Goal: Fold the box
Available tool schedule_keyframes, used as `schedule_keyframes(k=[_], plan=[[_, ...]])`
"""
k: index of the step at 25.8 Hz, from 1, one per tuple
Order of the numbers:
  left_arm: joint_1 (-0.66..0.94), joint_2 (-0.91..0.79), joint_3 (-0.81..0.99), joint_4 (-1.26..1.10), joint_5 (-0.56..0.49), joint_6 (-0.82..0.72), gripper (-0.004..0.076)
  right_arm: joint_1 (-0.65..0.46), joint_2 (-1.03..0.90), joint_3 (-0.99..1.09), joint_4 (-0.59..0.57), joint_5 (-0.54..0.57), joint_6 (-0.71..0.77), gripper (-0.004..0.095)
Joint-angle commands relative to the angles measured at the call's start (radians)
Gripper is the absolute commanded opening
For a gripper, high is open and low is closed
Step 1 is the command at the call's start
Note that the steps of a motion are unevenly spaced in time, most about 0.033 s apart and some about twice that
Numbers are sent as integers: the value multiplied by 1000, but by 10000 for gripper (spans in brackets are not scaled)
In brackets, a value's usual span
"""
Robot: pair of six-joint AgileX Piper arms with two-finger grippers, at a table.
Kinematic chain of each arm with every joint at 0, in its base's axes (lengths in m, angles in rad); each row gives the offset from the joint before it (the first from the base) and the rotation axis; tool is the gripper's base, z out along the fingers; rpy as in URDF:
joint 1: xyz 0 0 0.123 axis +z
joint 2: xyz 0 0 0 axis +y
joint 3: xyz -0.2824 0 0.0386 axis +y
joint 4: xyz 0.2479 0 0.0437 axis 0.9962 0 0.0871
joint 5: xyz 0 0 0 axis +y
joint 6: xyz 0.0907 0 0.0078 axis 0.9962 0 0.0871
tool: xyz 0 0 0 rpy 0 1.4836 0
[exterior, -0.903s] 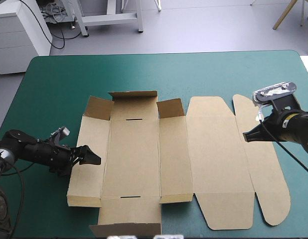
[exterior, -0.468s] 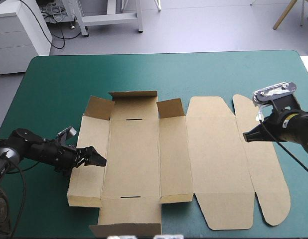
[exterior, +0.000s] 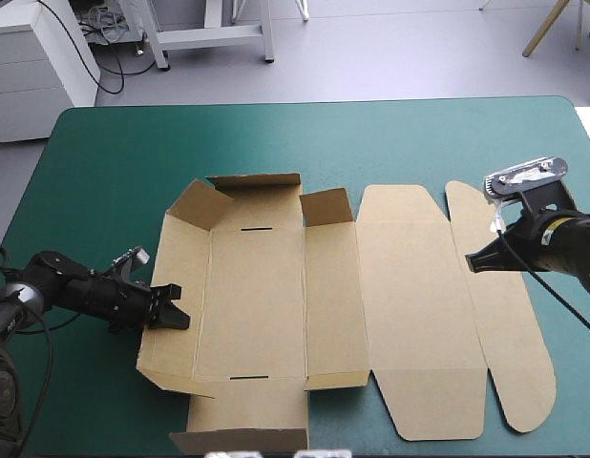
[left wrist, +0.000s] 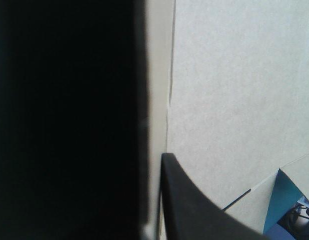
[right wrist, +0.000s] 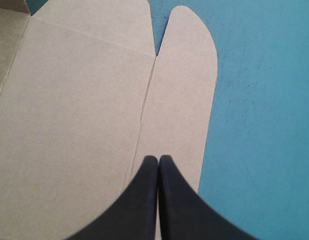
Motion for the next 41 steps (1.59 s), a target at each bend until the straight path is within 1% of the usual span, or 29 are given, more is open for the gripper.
schedule_keyframes(k=[1, 9, 13, 18, 19, 20, 21, 22, 23, 24, 25, 26, 28, 30, 33, 36, 41], plan=[[-11, -20, -12, 32, -54, -10, -10, -7, -19, -24, -13, -46, -7, -19], [-62, -37, -28, 105, -96, -10, -10, -7, -20, -24, -15, -46, -7, -19], [-122, -58, -103, 154, -94, -14, -10, -7, -25, -26, -20, -53, -7, -19], [-235, -68, -258, 176, -91, -21, -10, -7, -62, -42, -26, -79, -7, -19], [-293, -68, -342, 238, -120, -21, -10, -7, -81, -52, -36, -79, -7, -19], [-324, -68, -378, 280, -132, -24, -10, -7, -93, -57, -44, -79, -7, -19], [-387, -63, -469, 377, -148, -48, -10, -7, -116, -64, -58, -79, 0, -19], [-413, -59, -515, 415, -148, -53, -10, -7, -130, -64, -69, -79, 13, -19], [-475, -52, -604, 492, -158, -77, -10, -7, -150, -64, -93, -81, 49, -19], [-497, -47, -638, 514, -166, -84, -10, -7, -160, -64, -107, -81, 64, -19], [-550, -33, -719, 550, -183, -84, -10, -7, -170, -64, -129, -79, 80, -19], [-575, -25, -751, 566, -184, -84, -10, -7, -175, -64, -131, -77, 80, -19], [-664, 11, -872, 695, -178, -84, -10, -7, -179, -64, -129, -63, 82, -19], [-741, 36, -924, 853, -178, -84, -10, -7, -179, -64, -129, -61, 87, -19], [-823, 50, -940, 1036, -194, -84, -10, -7, -179, -64, -129, -61, 87, -19], [-890, 59, -940, 1140, -219, -92, -10, -7, -179, -64, -129, -63, 90, -19], [-971, 67, -922, 1224, -243, -92, -10, -7, -179, -64, -127, -67, 102, -19]])
